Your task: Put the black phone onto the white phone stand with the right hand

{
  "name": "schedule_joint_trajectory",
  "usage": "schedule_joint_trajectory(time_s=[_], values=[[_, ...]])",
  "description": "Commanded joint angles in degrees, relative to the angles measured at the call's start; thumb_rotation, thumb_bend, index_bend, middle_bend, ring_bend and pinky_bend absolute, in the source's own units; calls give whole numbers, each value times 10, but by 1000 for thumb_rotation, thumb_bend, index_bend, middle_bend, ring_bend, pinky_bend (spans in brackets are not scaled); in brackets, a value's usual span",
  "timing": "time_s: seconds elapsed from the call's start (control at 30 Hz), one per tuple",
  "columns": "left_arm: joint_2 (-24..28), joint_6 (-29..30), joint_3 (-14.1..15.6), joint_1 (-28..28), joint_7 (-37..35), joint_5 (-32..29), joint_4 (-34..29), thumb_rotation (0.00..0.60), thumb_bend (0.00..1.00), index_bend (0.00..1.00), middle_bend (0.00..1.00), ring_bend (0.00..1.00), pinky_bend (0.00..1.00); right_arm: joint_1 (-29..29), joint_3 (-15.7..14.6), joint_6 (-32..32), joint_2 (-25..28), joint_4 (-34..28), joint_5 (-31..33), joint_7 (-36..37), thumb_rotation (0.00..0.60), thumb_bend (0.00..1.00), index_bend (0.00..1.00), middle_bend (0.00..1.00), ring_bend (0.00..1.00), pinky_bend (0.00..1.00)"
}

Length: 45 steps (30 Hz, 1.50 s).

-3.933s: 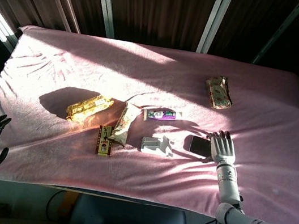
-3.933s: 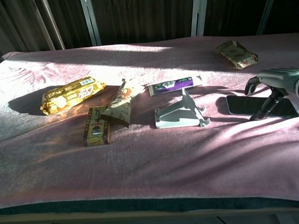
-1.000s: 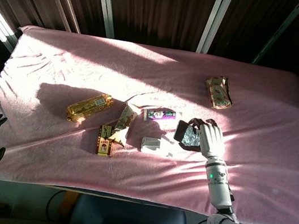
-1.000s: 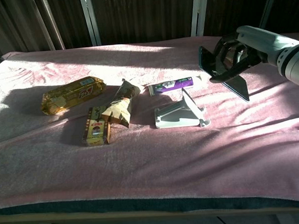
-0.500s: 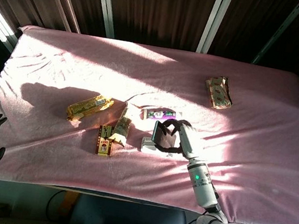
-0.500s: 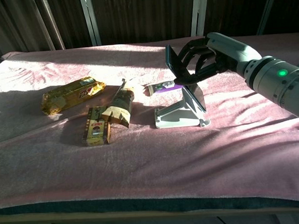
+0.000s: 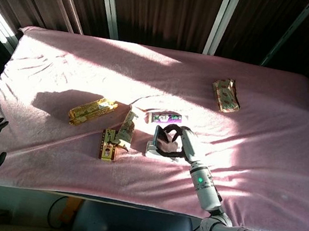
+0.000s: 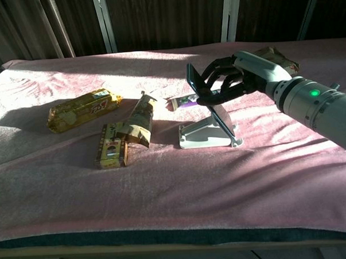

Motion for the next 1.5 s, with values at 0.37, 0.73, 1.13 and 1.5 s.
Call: schedule_joint_trajectory(time_s=[0.37, 0.73, 1.13, 1.5], values=[[-1, 0, 1, 0, 2, 1, 0, 600, 410, 0, 35, 29, 121, -1, 2, -28, -10, 44, -8, 63, 600, 287, 1000, 791, 590, 347], [0, 4, 1, 1, 0, 3, -1, 600, 409, 0, 35, 29, 121, -2, -9, -26, -15, 58, -34, 78, 600, 284, 1000, 791, 591, 350], [0, 4, 3, 2, -1, 5, 0, 600, 409, 0, 35, 29, 121, -5, -21, -23, -16, 68, -46, 60, 600, 283, 671, 661, 485, 353], [0, 4, 3, 1, 0, 6, 0, 600, 408, 0, 35, 29, 121, -12, -26, -22, 8, 39, -51, 48, 600, 222, 39, 297, 194, 274]])
